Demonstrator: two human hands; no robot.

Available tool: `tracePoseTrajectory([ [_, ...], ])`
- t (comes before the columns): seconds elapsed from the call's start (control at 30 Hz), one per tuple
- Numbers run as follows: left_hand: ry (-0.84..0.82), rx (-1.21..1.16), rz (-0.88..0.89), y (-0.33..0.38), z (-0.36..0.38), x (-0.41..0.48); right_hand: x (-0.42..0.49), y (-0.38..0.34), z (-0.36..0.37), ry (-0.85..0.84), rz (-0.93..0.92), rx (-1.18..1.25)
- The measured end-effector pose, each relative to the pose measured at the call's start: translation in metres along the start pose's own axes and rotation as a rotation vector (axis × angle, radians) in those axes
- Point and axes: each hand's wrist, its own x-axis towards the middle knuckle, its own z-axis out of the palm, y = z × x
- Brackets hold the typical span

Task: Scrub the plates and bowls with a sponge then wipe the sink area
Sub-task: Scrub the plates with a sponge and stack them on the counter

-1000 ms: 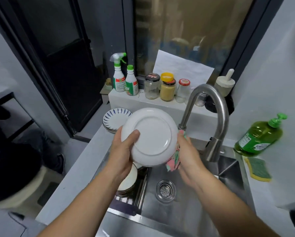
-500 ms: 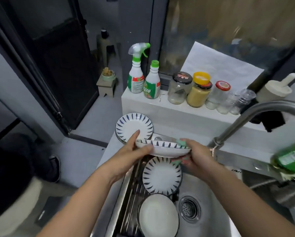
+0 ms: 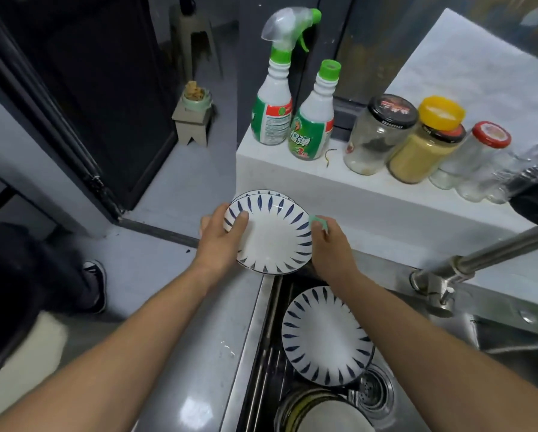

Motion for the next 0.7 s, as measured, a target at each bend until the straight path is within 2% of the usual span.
tracePoseTrajectory([
  [0.2, 0.078, 0.201, 0.059, -0.01, 0.002, 0.024, 0.025, 0.0, 0.007, -0.035, -0.028, -0.158],
  [0.27, 0.09, 0.205, 0.068, -0.013, 0.005, 0.028, 0.032, -0.001, 0.007, -0.051, -0.021, -0.182],
  [0.47, 0.108, 0.201, 0.048, -0.02, 0.011, 0.038, 0.051, -0.003, 0.008, -0.076, 0.07, -0.09],
  [0.7, 0.104, 0.275, 0.068, -0.023, 0.012, 0.04, 0.058, -0.005, 0.005, -0.085, 0.14, -0.108],
])
